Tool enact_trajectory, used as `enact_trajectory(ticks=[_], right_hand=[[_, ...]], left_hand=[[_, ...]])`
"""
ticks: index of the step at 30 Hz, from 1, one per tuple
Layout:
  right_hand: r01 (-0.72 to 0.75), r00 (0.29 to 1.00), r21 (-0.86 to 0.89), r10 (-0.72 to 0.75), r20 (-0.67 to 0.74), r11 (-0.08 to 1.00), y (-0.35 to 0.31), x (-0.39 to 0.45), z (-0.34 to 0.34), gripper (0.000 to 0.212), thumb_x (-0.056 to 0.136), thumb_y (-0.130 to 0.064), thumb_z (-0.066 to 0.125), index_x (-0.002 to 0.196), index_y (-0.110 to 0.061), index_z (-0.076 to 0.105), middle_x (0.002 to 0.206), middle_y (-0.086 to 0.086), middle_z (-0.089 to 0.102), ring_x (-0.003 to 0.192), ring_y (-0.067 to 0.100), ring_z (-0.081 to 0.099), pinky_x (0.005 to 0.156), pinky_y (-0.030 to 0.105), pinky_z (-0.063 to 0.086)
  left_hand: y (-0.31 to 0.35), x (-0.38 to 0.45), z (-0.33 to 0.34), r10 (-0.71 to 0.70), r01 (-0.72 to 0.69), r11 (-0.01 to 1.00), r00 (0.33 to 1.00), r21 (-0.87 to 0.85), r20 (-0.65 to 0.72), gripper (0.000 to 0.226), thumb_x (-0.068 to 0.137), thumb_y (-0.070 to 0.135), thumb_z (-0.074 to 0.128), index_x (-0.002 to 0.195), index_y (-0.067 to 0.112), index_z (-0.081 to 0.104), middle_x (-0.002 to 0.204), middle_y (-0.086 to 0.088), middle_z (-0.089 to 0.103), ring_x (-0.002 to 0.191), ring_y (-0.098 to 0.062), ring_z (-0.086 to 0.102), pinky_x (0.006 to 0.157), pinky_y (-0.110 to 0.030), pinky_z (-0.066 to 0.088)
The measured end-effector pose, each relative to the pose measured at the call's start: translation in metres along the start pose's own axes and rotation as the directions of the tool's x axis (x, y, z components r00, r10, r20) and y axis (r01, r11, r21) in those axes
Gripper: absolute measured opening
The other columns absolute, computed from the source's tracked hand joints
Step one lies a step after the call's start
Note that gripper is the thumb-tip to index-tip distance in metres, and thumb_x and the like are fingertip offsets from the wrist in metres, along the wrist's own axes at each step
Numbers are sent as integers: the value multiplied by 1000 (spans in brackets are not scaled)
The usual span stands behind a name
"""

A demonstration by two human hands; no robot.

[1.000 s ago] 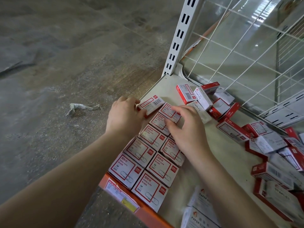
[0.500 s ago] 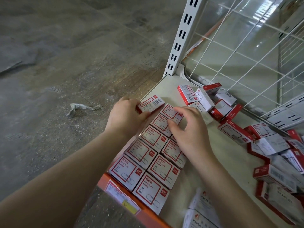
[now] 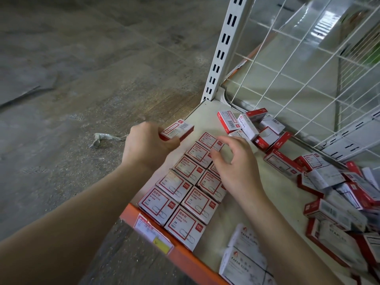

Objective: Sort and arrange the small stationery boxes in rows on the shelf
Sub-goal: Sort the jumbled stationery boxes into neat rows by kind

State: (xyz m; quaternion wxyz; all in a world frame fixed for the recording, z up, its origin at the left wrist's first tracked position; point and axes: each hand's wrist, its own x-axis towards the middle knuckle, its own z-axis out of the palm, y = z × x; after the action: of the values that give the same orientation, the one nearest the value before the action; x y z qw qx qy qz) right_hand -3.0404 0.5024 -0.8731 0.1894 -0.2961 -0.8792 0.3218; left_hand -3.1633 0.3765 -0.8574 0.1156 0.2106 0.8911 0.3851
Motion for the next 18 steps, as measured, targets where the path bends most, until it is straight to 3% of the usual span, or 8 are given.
enact_trajectory(ticks=[3,5,9,11,14,18], right_hand=[[-36,999,49,36,-4,998,-3,-6,-10,36,92,-26,55,128,-20,53,120,-11,47,107,-2,39,80,1,30],[-92,996,104,92,3,990,-3,-10,-18,35,94,-27,52,128,-20,53,117,-13,49,109,1,44,87,14,36],[-158,987,141,162,-21,977,9,-22,-36,31,96,-25,49,125,-17,57,119,-4,60,107,9,54,88,21,39],[-180,983,146,183,-7,973,16,-31,-46,26,96,-25,48,117,-18,61,112,-3,64,103,10,57,87,23,42],[-210,977,180,198,84,961,21,-44,-58,22,97,-26,47,100,-17,67,90,-2,68,86,14,64,86,36,51],[-221,963,221,178,201,950,26,-58,-69,25,94,-30,50,83,-18,69,77,4,70,75,21,66,80,44,54]], left_hand=[[13,-15,-4,47,-46,999,998,-20,34,23,79,33,71,78,10,67,69,-2,66,66,-23,64,59,-39,55],[22,-25,-5,77,-75,996,995,-37,67,22,79,34,70,84,13,67,70,3,64,66,-18,64,60,-36,57],[33,-48,-1,155,-159,987,980,21,126,31,78,34,71,94,8,69,78,0,66,69,-18,64,64,-39,56],[35,-59,2,170,-182,982,970,53,172,33,76,37,72,94,8,69,83,-4,68,72,-20,65,65,-40,55],[40,-77,6,179,-215,970,950,118,256,30,78,39,69,94,14,69,87,-1,69,76,-18,64,69,-39,54],[42,-96,15,302,-340,936,909,95,286,27,77,33,70,97,16,70,89,2,71,79,-15,65,74,-33,52]])
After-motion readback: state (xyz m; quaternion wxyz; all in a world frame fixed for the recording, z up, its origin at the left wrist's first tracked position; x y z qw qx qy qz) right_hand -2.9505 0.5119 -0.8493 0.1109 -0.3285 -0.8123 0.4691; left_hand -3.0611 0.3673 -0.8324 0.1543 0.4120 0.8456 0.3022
